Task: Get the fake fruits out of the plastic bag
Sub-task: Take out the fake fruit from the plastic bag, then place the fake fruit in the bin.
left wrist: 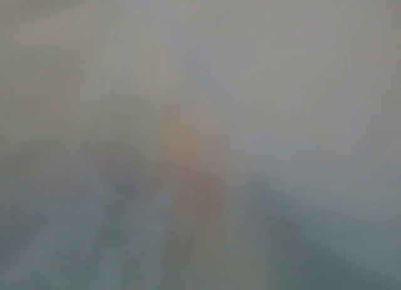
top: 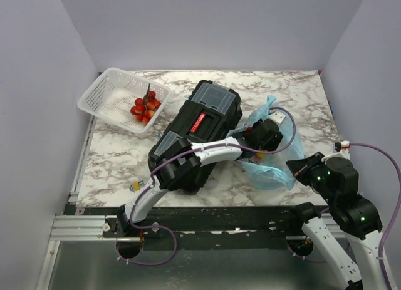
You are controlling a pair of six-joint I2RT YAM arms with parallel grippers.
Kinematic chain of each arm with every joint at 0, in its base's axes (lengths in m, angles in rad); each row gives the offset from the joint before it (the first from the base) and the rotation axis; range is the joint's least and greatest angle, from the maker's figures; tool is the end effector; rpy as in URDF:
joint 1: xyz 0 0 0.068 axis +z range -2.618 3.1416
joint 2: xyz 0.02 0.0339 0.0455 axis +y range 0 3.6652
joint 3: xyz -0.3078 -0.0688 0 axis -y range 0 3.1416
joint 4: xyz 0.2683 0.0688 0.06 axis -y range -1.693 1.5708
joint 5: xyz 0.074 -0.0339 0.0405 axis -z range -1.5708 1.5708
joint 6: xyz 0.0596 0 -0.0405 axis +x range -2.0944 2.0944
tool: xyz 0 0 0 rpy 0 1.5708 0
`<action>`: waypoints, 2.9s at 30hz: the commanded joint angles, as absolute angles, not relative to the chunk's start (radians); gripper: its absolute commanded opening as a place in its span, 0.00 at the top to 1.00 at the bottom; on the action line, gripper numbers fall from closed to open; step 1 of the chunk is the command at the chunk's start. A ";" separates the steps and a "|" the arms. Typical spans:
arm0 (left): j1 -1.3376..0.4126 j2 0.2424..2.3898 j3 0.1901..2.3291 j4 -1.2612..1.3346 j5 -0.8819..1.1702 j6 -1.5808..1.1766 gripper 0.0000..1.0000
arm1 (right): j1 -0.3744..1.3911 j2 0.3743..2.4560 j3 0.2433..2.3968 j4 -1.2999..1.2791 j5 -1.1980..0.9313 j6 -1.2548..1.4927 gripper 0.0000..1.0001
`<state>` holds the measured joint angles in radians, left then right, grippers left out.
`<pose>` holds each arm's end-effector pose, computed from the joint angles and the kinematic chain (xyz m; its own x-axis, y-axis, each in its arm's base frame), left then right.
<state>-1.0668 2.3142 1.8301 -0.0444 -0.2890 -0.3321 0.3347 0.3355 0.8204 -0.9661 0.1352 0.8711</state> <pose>0.3080 -0.5233 0.2022 -0.4651 0.1962 -0.8632 0.6017 0.7853 -0.1457 0.0562 0.0110 0.3314 -0.4442 0.6481 -0.6186 0.1975 0.7443 0.6380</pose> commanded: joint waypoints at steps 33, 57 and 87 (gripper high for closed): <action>-1.072 2.327 1.826 -0.165 -0.165 -0.401 0.71 | 0.335 0.308 0.869 -1.052 0.147 0.860 0.99; -1.071 1.805 1.471 -0.084 0.111 -0.326 0.89 | 0.336 0.311 0.778 -1.007 0.166 0.849 0.99; -1.062 1.420 1.336 -0.168 0.250 -0.229 1.00 | 0.336 0.404 0.800 -0.921 0.231 0.813 0.99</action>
<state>-1.0725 1.5070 1.3437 -0.1604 0.2592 -0.2821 0.3347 0.4301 0.7891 -0.9180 0.1959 0.8101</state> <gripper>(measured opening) 0.508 0.009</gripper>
